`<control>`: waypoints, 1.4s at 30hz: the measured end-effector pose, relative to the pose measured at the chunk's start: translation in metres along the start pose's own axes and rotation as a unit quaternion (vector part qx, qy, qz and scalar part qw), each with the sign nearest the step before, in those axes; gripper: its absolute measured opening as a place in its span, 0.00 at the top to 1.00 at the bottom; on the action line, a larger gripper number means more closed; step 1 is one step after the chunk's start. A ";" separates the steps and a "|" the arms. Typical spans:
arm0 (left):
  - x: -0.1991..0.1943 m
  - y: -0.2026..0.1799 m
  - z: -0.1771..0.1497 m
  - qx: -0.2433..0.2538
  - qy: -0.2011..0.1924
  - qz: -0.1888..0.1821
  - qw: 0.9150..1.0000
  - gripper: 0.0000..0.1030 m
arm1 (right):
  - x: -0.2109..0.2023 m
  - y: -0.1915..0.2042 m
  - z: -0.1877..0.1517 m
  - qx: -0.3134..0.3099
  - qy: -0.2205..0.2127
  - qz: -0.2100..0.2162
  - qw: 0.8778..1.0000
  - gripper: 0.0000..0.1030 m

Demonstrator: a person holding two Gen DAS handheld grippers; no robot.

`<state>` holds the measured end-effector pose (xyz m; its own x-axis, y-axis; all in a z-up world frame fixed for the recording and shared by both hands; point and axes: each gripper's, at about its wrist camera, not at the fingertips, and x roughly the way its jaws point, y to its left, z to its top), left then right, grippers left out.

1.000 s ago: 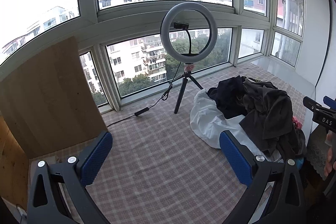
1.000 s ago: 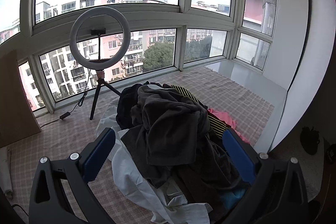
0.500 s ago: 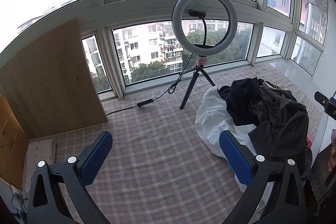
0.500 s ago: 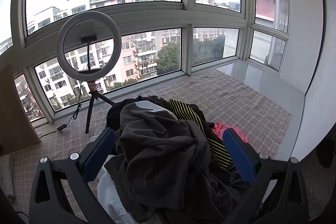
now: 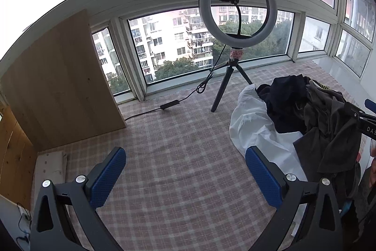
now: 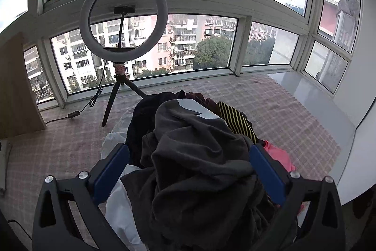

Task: Fold clothes
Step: 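Move both tools toward the clothes pile beside the ring light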

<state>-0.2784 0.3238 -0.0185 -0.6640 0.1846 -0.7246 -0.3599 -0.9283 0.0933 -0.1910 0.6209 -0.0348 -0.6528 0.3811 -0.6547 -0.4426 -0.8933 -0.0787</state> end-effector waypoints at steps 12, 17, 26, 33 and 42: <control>0.031 -0.012 -0.004 0.021 0.032 -0.014 0.999 0.01 | 0.025 -0.026 -0.010 -0.005 0.026 -0.014 1.000 0.00; 0.035 -0.012 -0.005 0.020 0.038 -0.021 0.999 0.01 | 0.019 -0.083 -0.011 0.035 0.032 -0.004 0.999 0.00; 0.040 -0.017 -0.005 0.026 0.044 -0.032 0.998 0.01 | 0.028 -0.055 -0.013 0.018 0.053 0.066 0.996 0.04; 0.037 -0.026 -0.006 0.045 0.044 -0.034 0.997 0.01 | 0.027 -0.035 -0.009 -0.013 0.053 0.074 0.996 0.15; 0.045 -0.032 -0.005 0.050 0.054 -0.036 0.997 0.01 | 0.019 -0.064 0.030 -0.028 0.052 0.126 0.990 0.31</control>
<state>-0.2932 0.3603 -0.0577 -0.5608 0.2091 -0.8011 -0.4713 -0.8761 0.1013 -0.1938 0.6926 -0.0195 -0.6707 0.1198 -0.7320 -0.2370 -0.9698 0.0585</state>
